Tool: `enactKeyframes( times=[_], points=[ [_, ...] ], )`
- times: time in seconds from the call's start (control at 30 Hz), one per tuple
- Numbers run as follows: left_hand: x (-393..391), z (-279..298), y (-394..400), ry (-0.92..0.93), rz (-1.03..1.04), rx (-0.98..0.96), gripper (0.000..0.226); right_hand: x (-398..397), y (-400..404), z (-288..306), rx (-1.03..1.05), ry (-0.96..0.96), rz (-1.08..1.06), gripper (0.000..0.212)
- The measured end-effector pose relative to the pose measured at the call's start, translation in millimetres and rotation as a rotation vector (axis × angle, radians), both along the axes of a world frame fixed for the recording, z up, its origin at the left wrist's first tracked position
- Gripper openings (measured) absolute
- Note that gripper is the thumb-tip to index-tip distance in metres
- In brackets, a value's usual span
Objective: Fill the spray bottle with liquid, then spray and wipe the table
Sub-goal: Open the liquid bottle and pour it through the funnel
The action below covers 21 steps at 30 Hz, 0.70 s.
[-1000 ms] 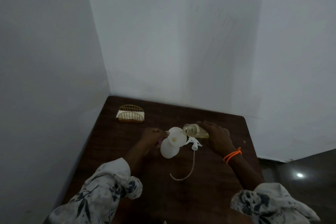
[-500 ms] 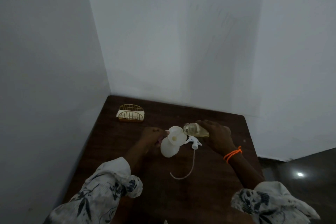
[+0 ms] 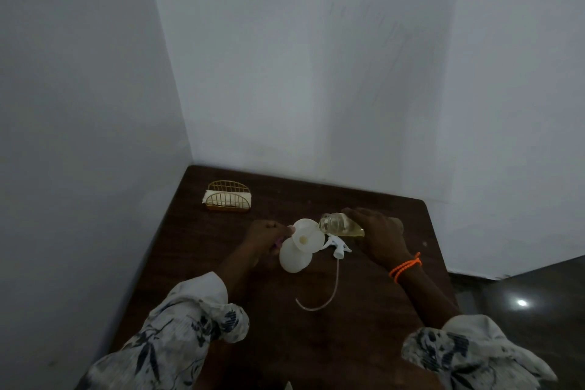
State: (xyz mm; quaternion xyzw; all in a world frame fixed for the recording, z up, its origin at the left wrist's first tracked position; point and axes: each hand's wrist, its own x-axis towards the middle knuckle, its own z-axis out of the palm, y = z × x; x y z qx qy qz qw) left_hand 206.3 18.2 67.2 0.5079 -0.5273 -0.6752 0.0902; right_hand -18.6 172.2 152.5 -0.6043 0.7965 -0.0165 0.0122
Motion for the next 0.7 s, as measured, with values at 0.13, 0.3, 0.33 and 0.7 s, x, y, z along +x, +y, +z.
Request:
enactKeyframes(
  times=[0.13, 0.3, 0.33, 0.7],
  points=[
    [0.0, -1.7, -0.8, -0.004, 0.011, 0.015, 0.023, -0.1, 1.5, 0.6, -0.025, -0.001, 0.027, 0.064],
    [0.3, -1.3, -1.0, -0.002, 0.008, 0.019, 0.022, 1.7, 1.4, 4.8, -0.006, 0.023, 0.026, 0.071],
    [0.1, -1.0, -0.7, -0.007, 0.006, 0.018, 0.022, 1.4, 1.2, 4.7, -0.004, 0.027, 0.023, 0.072],
    [-0.7, 0.5, 0.2, -0.019, 0.000, 0.017, 0.021, -5.8, -0.2, 1.7, 0.035, -0.059, 0.006, 0.067]
  ],
)
